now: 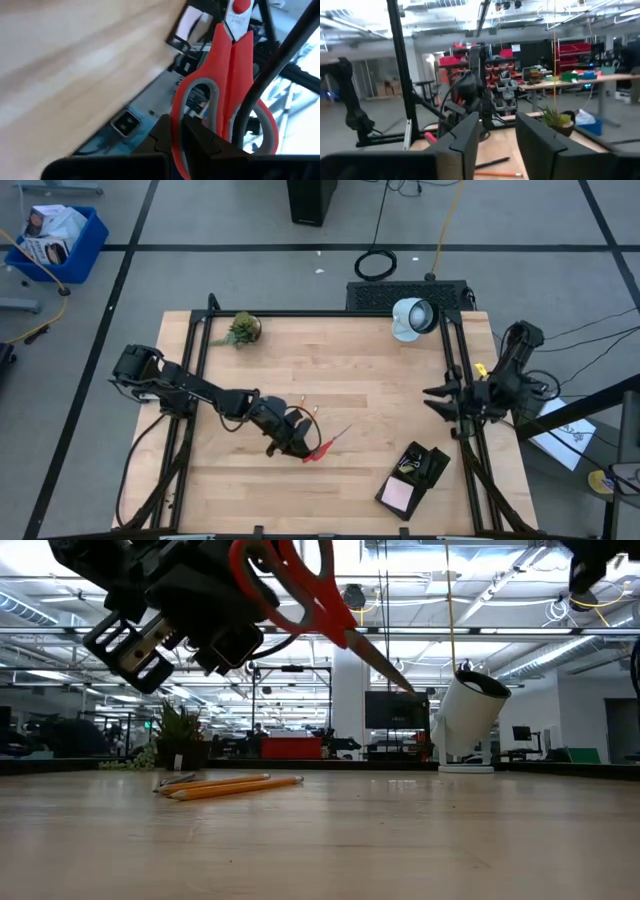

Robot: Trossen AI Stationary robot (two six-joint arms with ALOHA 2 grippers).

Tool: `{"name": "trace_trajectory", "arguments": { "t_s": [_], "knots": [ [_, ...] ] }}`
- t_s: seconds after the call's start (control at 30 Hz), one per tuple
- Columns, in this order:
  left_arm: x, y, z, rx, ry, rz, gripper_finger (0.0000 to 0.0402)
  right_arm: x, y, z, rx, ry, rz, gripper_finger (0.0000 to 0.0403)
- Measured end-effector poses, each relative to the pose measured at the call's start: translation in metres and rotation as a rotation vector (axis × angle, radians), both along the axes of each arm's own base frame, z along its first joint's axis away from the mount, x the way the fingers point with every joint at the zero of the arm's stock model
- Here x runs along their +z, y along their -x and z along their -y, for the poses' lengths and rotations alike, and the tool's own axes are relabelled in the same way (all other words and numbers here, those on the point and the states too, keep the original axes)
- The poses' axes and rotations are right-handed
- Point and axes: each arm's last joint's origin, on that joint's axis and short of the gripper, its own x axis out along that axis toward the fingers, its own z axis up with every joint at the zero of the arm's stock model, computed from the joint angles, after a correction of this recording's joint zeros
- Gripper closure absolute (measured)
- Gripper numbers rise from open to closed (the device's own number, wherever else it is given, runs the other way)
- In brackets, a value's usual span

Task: Pick and place office supplies into organizer
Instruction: Put the orange scissors into the desk organizer

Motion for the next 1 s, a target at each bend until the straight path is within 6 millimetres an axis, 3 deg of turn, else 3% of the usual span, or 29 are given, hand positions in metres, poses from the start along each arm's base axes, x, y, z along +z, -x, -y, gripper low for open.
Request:
{"name": "trace_trajectory", "arguments": {
  "t_s": [0.2,0.37,0.57,0.77,1.0],
  "knots": [
    [0.001,-0.001,0.0,0.039,0.069,-0.041,0.0392,0.03,-0.02,-0.017,-0.056,0.166,-0.088,0.0235],
    [0.001,-0.001,-0.002,0.051,0.085,-0.05,0.0382,0.051,-0.052,-0.03,-0.029,0.236,-0.125,0.0217],
    [0.005,-0.003,-0.003,0.061,0.1,-0.022,0.0382,0.039,-0.11,-0.031,0.191,0.225,-0.338,0.0235],
    [0.006,-0.004,-0.005,0.069,0.099,-0.005,0.039,0.033,-0.155,-0.026,0.399,0.25,-0.405,0.0242],
    [0.006,-0.004,-0.005,0.063,0.085,0.008,0.0382,0.045,-0.206,-0.037,0.52,0.36,-0.433,0.0243]
  ]
}}
